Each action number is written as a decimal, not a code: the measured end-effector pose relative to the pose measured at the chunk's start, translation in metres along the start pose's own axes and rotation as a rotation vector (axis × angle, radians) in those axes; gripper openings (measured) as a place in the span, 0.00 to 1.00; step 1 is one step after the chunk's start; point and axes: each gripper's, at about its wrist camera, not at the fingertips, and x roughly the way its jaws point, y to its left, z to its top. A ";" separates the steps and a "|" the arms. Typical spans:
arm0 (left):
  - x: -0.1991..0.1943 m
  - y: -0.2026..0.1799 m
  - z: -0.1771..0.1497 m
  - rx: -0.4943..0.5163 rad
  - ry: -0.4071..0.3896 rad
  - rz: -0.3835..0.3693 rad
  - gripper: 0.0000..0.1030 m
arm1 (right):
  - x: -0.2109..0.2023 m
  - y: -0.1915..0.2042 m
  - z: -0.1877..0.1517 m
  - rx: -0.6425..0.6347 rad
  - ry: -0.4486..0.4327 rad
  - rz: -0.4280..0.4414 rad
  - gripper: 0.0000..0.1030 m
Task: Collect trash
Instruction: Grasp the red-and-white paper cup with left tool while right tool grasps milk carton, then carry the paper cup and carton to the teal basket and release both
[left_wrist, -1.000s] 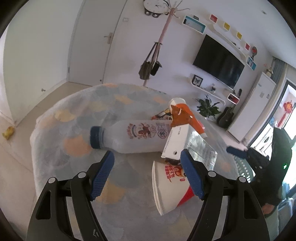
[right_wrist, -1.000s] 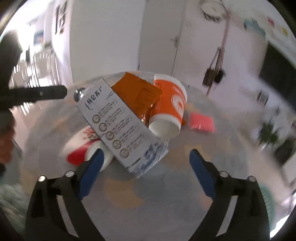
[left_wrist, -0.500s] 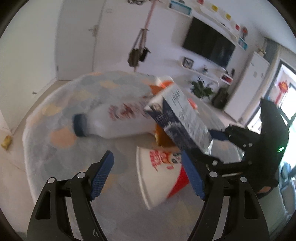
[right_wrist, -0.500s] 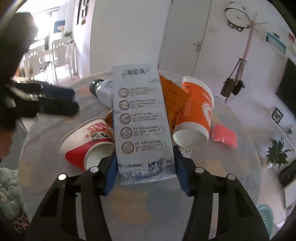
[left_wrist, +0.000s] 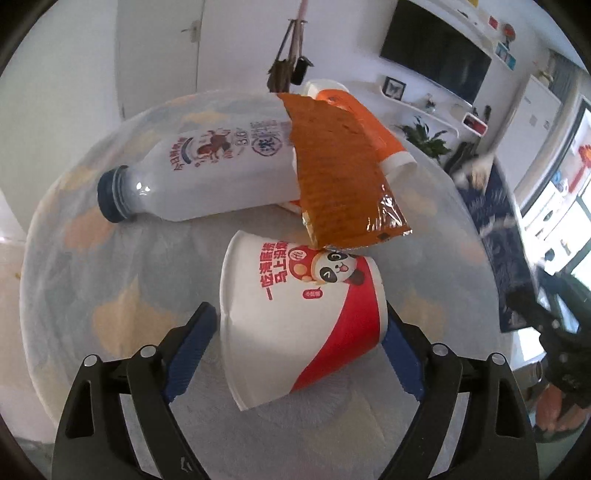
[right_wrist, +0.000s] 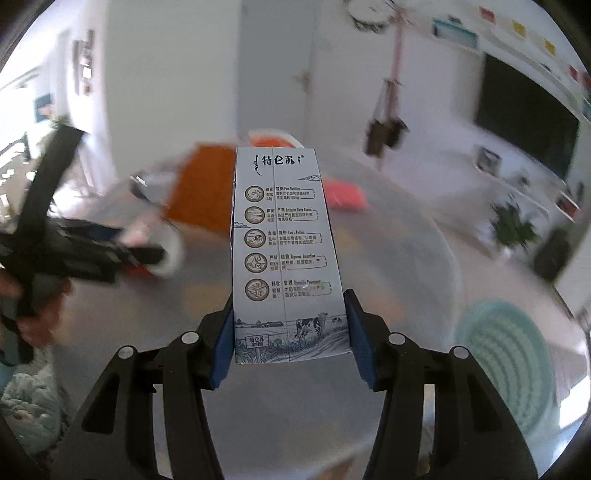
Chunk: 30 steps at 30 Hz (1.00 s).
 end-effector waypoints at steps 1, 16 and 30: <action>0.001 0.001 0.001 0.000 -0.001 -0.001 0.82 | 0.003 -0.003 -0.002 0.010 0.015 -0.007 0.49; -0.029 -0.004 -0.005 0.037 -0.096 -0.014 0.73 | 0.042 -0.007 0.019 0.137 0.150 0.055 0.74; -0.074 -0.056 0.002 0.141 -0.206 -0.144 0.73 | 0.022 -0.040 0.033 0.261 0.088 0.028 0.50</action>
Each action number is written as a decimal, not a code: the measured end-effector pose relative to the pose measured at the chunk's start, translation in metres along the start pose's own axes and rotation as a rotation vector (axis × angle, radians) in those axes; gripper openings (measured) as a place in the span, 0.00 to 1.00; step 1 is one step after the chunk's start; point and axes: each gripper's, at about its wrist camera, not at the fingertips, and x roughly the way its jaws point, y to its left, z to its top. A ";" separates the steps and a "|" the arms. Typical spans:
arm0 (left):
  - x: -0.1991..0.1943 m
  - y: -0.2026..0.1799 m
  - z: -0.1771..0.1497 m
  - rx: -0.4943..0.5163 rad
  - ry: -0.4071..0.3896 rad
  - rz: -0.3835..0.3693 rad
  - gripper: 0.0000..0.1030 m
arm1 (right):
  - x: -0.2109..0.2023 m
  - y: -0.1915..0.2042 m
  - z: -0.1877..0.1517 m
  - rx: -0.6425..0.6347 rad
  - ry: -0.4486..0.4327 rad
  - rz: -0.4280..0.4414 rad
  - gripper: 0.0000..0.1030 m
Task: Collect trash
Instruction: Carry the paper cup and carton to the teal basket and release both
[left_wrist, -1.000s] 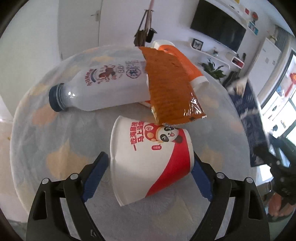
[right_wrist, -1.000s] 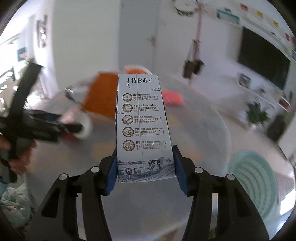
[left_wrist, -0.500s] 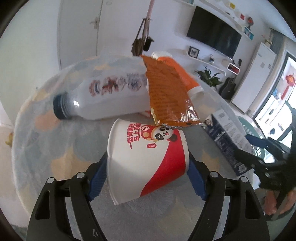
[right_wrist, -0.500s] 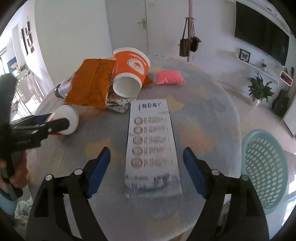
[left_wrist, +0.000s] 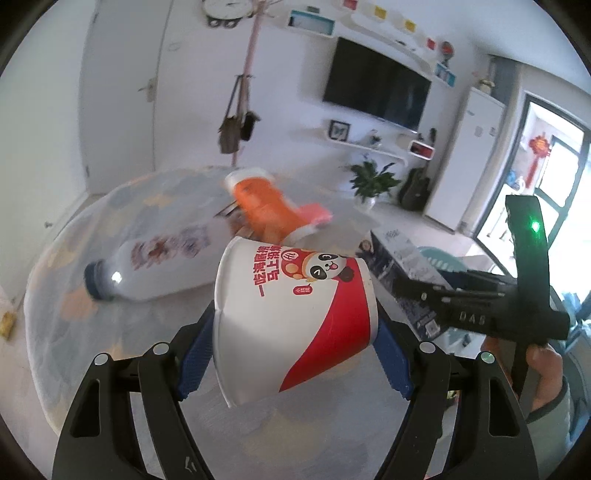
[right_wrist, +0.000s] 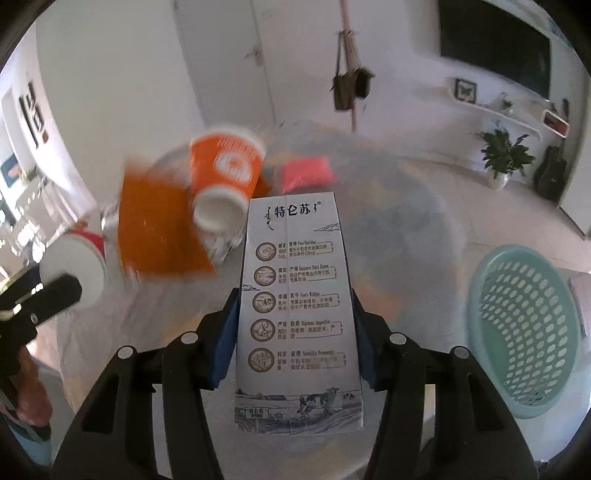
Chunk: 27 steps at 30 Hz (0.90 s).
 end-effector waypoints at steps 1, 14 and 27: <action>-0.001 -0.006 0.004 0.008 -0.013 -0.005 0.73 | -0.006 -0.005 0.002 0.010 -0.019 -0.007 0.50; 0.059 -0.117 0.060 0.182 -0.001 -0.171 0.73 | -0.075 -0.123 0.005 0.249 -0.187 -0.151 0.50; 0.205 -0.232 0.047 0.287 0.238 -0.332 0.73 | -0.054 -0.257 -0.058 0.546 -0.068 -0.359 0.50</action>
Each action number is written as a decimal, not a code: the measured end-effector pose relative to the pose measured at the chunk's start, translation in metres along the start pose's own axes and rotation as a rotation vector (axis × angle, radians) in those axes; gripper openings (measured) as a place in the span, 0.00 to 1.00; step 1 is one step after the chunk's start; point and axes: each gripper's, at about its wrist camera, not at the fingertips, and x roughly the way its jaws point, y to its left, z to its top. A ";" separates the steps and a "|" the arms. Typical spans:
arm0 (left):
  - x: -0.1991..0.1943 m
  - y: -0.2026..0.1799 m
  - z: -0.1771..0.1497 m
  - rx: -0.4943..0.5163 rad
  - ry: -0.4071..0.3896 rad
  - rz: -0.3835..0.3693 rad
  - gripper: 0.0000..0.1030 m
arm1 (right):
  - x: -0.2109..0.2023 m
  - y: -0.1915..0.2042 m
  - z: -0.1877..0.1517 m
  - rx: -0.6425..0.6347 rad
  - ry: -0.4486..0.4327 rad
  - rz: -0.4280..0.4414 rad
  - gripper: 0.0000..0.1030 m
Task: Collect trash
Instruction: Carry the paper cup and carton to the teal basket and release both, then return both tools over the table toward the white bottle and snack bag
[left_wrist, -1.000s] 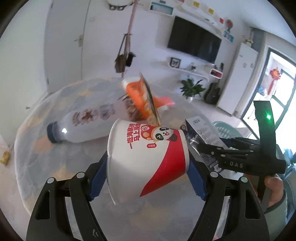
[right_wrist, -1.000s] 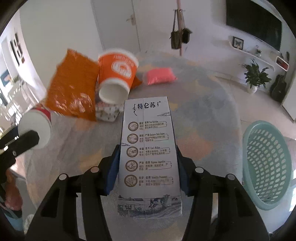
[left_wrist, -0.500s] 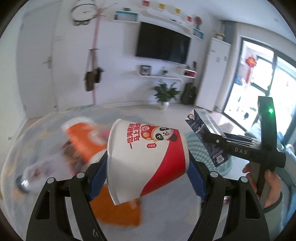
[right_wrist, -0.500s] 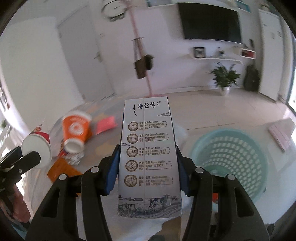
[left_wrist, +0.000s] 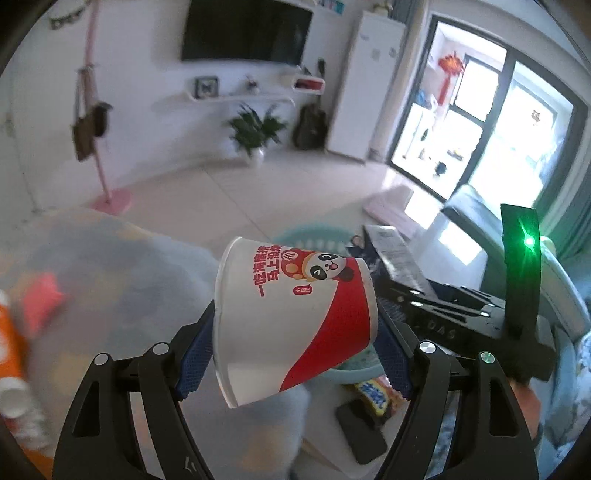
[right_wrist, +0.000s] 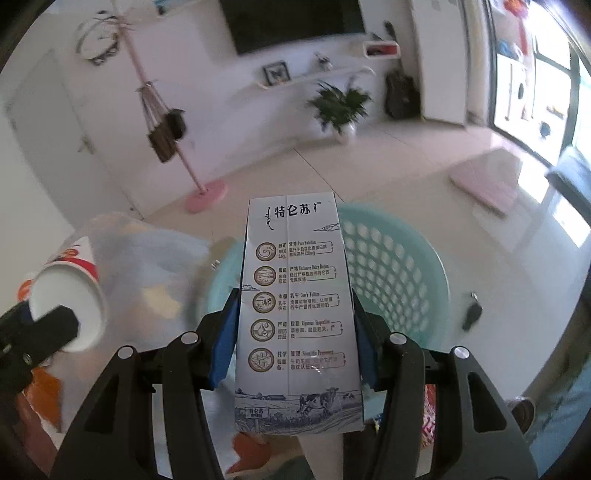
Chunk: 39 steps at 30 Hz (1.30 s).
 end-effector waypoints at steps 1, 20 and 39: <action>0.014 -0.002 -0.001 0.003 0.023 0.003 0.73 | 0.006 -0.005 -0.001 0.008 0.011 -0.009 0.50; 0.036 0.020 -0.001 -0.091 0.041 -0.011 0.81 | 0.027 -0.035 -0.006 0.067 0.042 -0.107 0.55; -0.154 0.063 -0.028 -0.150 -0.285 0.089 0.81 | -0.085 0.118 -0.012 -0.230 -0.166 0.149 0.55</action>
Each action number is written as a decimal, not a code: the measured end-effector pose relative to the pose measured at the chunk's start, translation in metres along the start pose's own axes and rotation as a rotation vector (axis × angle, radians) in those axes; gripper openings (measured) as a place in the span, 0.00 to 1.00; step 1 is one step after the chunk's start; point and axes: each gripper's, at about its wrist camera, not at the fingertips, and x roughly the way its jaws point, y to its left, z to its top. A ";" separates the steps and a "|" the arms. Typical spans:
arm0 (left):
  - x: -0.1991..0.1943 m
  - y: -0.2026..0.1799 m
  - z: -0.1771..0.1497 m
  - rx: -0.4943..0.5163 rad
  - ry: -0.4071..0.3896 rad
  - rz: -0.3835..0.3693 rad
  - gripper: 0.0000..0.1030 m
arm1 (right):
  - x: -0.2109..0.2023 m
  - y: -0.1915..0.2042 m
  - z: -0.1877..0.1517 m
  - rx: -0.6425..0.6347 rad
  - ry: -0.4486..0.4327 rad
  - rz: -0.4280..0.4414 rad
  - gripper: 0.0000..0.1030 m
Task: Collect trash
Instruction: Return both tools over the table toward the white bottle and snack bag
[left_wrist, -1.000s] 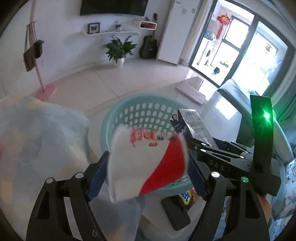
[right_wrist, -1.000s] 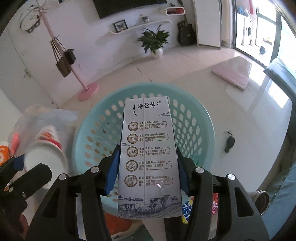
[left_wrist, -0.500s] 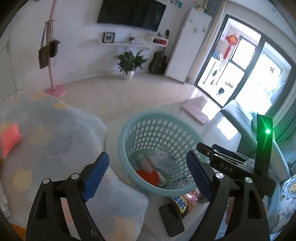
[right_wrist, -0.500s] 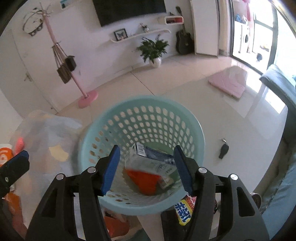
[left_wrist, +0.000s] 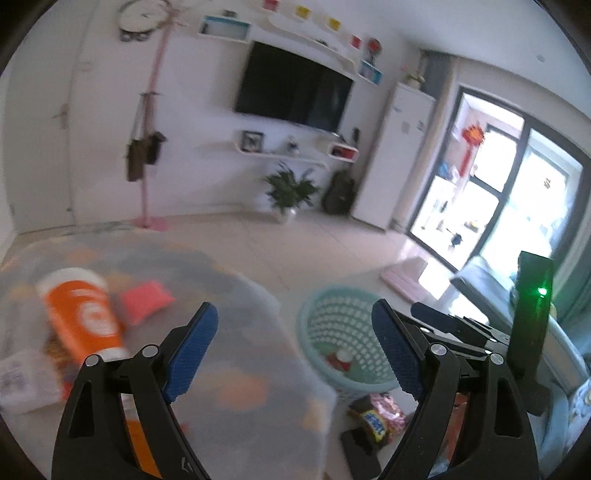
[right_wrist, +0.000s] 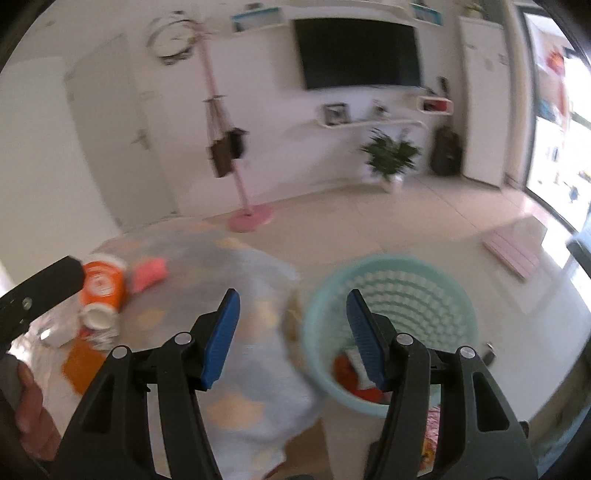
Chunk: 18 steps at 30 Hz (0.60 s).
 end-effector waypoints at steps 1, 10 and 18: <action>-0.012 0.011 -0.001 -0.011 -0.011 0.028 0.81 | -0.002 0.009 0.000 -0.012 -0.002 0.026 0.55; -0.095 0.115 -0.029 -0.154 -0.042 0.277 0.81 | 0.015 0.124 -0.043 -0.194 0.101 0.306 0.55; -0.147 0.209 -0.060 -0.303 -0.034 0.458 0.81 | 0.034 0.200 -0.093 -0.347 0.208 0.416 0.65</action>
